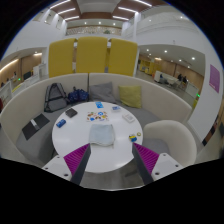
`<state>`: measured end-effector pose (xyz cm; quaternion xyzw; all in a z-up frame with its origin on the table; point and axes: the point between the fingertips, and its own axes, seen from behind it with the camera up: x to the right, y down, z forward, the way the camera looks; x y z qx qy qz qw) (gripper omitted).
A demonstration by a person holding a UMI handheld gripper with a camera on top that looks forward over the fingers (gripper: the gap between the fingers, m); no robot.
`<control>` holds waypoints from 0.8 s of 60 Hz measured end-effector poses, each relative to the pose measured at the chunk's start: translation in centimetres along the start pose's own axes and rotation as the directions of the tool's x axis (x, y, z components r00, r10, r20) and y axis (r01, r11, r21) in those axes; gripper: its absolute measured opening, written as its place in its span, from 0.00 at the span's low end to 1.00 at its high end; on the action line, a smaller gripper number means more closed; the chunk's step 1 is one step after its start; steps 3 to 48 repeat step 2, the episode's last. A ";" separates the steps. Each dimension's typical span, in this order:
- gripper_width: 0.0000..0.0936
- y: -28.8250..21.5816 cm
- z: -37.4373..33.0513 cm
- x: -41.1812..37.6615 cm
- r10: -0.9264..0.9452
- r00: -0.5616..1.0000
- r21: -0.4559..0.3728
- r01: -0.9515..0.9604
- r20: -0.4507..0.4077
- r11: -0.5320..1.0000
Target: Fold towel
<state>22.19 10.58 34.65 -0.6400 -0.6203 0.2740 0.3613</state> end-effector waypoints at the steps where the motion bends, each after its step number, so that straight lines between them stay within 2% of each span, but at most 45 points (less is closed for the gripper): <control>1: 0.94 0.0 0.0 0.0 0.000 1.000 0.000 0.000 0.005 1.000; 48: 0.94 0.1 0.0 -0.1 0.000 1.000 0.000 0.000 0.011 1.000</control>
